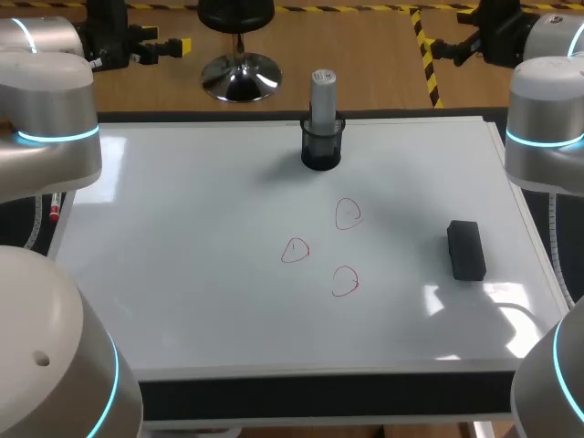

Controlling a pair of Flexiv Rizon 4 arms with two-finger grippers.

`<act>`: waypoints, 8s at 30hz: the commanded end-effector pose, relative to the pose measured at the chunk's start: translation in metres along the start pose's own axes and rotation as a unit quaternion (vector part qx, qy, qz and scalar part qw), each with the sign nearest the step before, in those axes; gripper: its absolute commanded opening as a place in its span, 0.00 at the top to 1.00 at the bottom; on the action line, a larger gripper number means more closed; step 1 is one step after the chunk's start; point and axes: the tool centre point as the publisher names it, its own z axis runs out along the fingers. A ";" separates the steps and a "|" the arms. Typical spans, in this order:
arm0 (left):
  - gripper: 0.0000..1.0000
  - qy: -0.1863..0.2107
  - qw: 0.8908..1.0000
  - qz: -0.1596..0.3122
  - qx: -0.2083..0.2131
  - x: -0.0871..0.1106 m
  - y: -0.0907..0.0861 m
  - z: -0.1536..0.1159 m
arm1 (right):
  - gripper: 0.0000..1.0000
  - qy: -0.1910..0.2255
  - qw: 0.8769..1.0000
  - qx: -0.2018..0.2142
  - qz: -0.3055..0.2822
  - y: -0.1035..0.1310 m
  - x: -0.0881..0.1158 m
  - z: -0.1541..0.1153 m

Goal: Pick up the inspection probe, press it on each red-marked spot on the whiteboard one by one, put down the probe, pick up the eraser, and wipe off all the red marks.

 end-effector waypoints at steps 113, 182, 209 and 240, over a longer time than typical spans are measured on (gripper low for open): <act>0.00 0.355 0.918 0.169 0.053 0.139 0.071 0.001 | 0.00 0.000 1.000 0.000 0.000 0.000 0.000 0.000; 0.00 0.386 0.903 0.187 0.009 0.194 0.089 0.138 | 0.00 0.000 1.000 0.000 0.000 0.000 0.000 0.000; 0.00 0.386 0.901 0.196 0.005 0.190 0.090 0.176 | 0.00 0.000 1.000 0.000 0.000 0.000 0.000 0.000; 0.00 0.400 0.897 0.189 -0.002 0.203 0.099 0.209 | 0.00 0.000 1.000 0.000 0.000 0.000 0.000 0.000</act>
